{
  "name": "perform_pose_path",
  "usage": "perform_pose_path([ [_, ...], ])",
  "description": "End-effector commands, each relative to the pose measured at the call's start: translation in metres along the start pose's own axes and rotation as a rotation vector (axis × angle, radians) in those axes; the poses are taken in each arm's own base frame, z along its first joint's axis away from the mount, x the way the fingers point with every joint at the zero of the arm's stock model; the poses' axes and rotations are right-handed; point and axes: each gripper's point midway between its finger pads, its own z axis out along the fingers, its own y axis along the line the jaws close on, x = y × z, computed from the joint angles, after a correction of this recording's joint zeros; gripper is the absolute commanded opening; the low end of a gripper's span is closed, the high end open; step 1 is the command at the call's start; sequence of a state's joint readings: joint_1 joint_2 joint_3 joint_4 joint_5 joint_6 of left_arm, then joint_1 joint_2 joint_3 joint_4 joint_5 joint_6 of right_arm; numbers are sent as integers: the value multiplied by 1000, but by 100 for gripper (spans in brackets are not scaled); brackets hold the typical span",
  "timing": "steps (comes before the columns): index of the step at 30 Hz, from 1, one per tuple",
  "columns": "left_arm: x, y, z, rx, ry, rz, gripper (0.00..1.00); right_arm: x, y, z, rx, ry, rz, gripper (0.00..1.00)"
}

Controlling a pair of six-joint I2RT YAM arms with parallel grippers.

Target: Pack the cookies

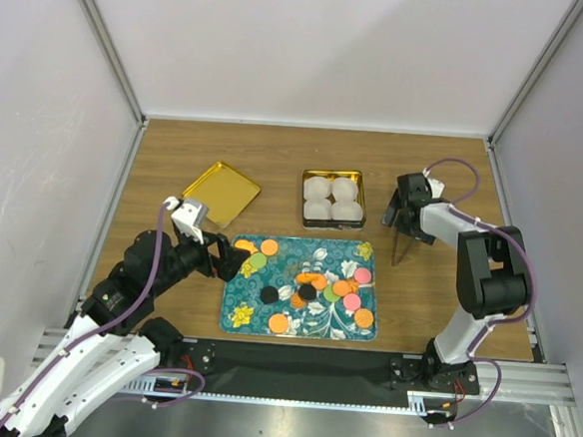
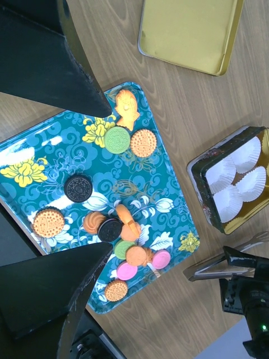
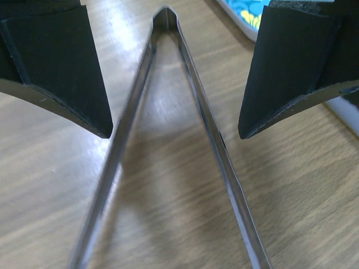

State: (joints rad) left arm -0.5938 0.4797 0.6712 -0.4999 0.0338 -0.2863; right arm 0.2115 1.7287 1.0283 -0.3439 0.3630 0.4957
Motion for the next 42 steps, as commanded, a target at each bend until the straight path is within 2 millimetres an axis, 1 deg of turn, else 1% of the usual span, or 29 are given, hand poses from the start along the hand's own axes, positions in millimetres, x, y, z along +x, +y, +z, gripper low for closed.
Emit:
perform_pose_path([
  [1, -11, -7, -2, 29, -25, 26, 100, -16, 7, 8, -26, -22, -6, 99],
  [9, -11, -7, -1, 31, -20, 26, 100, -8, 3, 14, -39, 4, -6, 93],
  [12, -10, -7, 0, 28, -15, 26, 100, -8, 4, 15, -61, 8, -3, 89],
  [17, -10, -6, 0, 26, -15, 26, 100, -14, 6, 16, -67, 0, -5, 86],
  [22, -9, -6, 0, 22, -13, 25, 100, -13, 5, 23, -53, 22, -23, 79],
  [24, -9, -6, 1, 22, -11, 25, 100, -12, 7, 22, -59, 25, -26, 76],
  [27, -9, -5, 2, 18, -9, 24, 100, -16, 8, 15, -62, 10, -33, 72],
  [29, -8, -5, 2, 17, -5, 24, 100, -25, 12, 4, -71, -19, -39, 68],
  [30, -8, -4, 2, 15, -5, 24, 100, -26, 12, -2, -69, -18, -46, 68],
  [31, -8, -4, 2, 13, -4, 23, 100, -38, 14, -14, -82, -53, -41, 68],
  [33, -8, -4, 2, 11, -6, 23, 100, -44, 16, -28, -91, -72, -52, 68],
  [34, -8, -3, 2, 9, -5, 23, 100, -50, 17, -37, -100, -93, -49, 68],
  [35, -8, -3, 2, 8, -6, 21, 100, -58, 18, -51, -119, -122, -42, 68],
  [37, -7, -2, 2, 4, -4, 22, 100, -64, 22, -70, -150, -146, -48, 68],
  [38, -8, -3, 2, 5, -7, 22, 100, -71, 23, -85, -173, -177, -37, 68],
  [40, -7, -2, 2, 2, -4, 22, 100, -70, 29, -100, -214, -179, -50, 66],
  [41, -7, -2, 3, 2, -3, 22, 100, -73, 29, -115, -236, -199, -46, 65],
  [42, -8, -2, 3, 1, -5, 22, 100, -71, 34, -124, -261, -205, -56, 64],
])
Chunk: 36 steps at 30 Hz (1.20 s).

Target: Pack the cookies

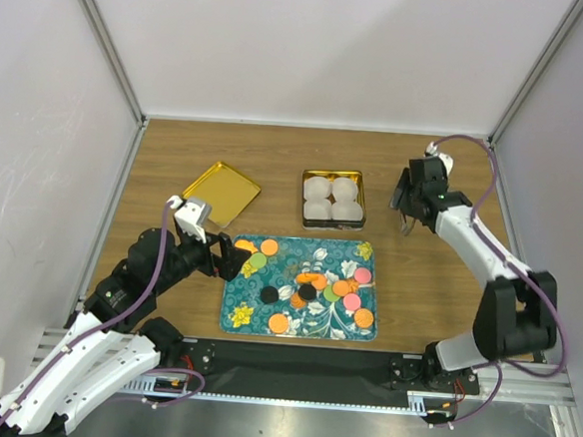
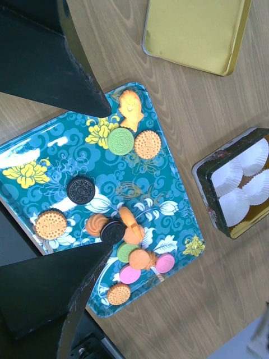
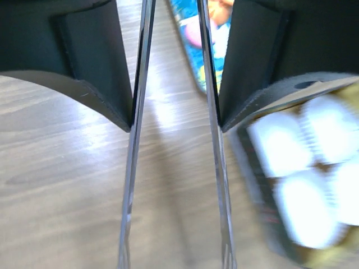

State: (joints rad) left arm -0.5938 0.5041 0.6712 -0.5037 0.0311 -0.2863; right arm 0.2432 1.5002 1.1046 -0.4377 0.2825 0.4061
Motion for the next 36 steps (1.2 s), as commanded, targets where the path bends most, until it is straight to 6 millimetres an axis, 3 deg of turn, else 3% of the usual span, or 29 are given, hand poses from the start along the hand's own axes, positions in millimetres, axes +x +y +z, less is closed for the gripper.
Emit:
perform_pose_path([
  [1, -12, -4, -1, 11, -30, 22, 100, -25, 22, -46, -103, -78, -15, 63],
  [6, -10, -5, 0, 15, -19, 23, 100, -18, 48, -98, -222, -106, -65, 58],
  [13, -12, -4, -1, 12, -28, 22, 100, 11, 82, -163, -381, -94, -176, 56],
  [17, -11, -4, -1, 11, -25, 23, 100, 46, 108, -196, -468, -35, -299, 55],
  [24, -11, -5, -1, 18, -26, 23, 100, 109, 121, -223, -493, 81, -521, 56],
  [36, -11, -5, -1, 17, -23, 22, 100, 158, 98, -240, -616, 259, -696, 57],
])
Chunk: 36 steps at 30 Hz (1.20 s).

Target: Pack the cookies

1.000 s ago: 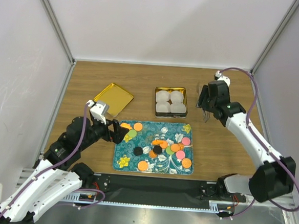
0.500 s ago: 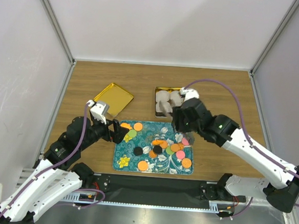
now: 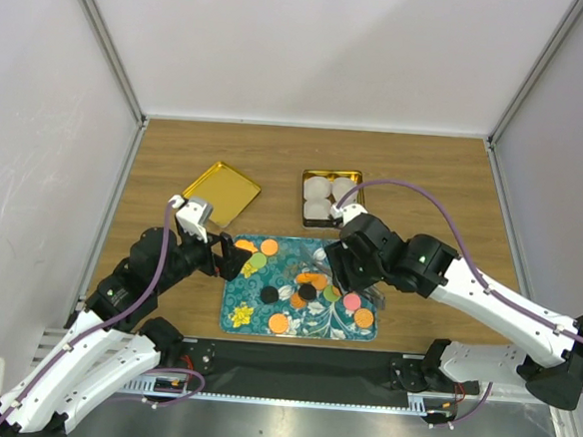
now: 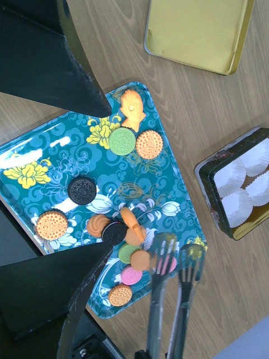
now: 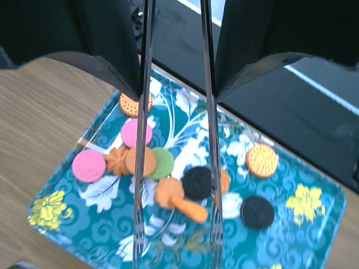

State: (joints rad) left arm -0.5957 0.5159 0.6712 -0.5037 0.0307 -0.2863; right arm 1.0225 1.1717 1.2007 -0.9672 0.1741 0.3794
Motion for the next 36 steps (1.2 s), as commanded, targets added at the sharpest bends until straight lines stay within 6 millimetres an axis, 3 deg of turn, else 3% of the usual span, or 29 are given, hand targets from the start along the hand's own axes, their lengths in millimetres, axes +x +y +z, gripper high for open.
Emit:
perform_pose_path([
  [1, -12, -5, -3, 17, -34, 23, 100, 15, 7, -9, -69, 42, -58, 58],
  [5, -12, -5, -2, 17, -30, 22, 100, 29, 8, -1, -74, 81, -77, 58],
  [20, -12, -4, -2, 14, -30, 21, 100, 41, 9, 29, -56, 164, -167, 60],
  [30, -13, -5, -3, 14, -35, 22, 100, 33, 16, 42, -63, 173, -193, 58],
  [36, -14, -5, -4, 15, -40, 21, 100, 30, 17, 47, -56, 174, -193, 49],
])
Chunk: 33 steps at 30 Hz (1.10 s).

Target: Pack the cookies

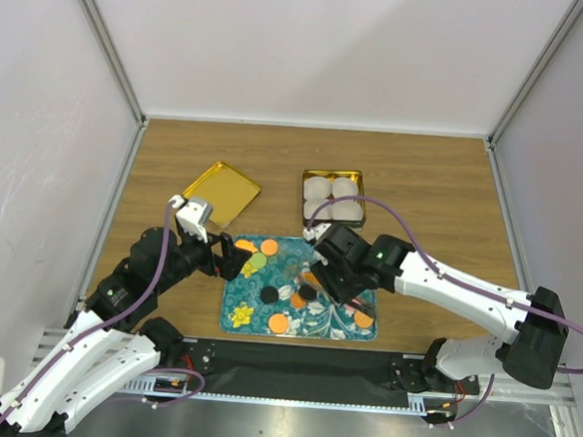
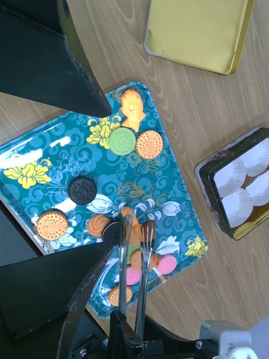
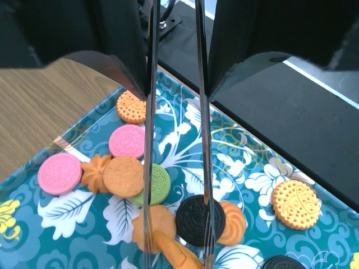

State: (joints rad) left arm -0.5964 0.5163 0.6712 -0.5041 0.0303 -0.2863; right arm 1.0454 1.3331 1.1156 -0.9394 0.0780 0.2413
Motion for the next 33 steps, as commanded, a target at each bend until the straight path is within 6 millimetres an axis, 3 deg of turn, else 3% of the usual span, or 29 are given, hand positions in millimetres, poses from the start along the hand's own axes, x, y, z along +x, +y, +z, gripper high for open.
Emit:
perform_pose_path([
  [1, -14, -5, -4, 16, -39, 22, 100, -21, 8, -7, -24, -65, -9, 47],
  [11, -15, -6, -5, 20, -48, 22, 100, -25, 9, -15, -34, -80, 9, 24],
  [19, -16, -6, -6, 20, -53, 22, 100, -50, -4, -41, -57, -188, 101, 14],
  [23, -16, -6, -7, 22, -55, 22, 100, -75, -28, -59, -44, -273, 194, 12],
  [26, -16, -6, -7, 23, -53, 23, 100, -104, -48, -73, -23, -357, 252, 11],
  [27, -16, -6, -6, 23, -53, 23, 100, -120, -66, -82, -2, -412, 299, 11],
  [32, -14, -5, -4, 16, -43, 22, 100, -161, -106, -70, 45, -477, 385, 11],
  [33, -14, -4, -4, 14, -42, 23, 100, -167, -115, -56, 58, -457, 396, 11],
])
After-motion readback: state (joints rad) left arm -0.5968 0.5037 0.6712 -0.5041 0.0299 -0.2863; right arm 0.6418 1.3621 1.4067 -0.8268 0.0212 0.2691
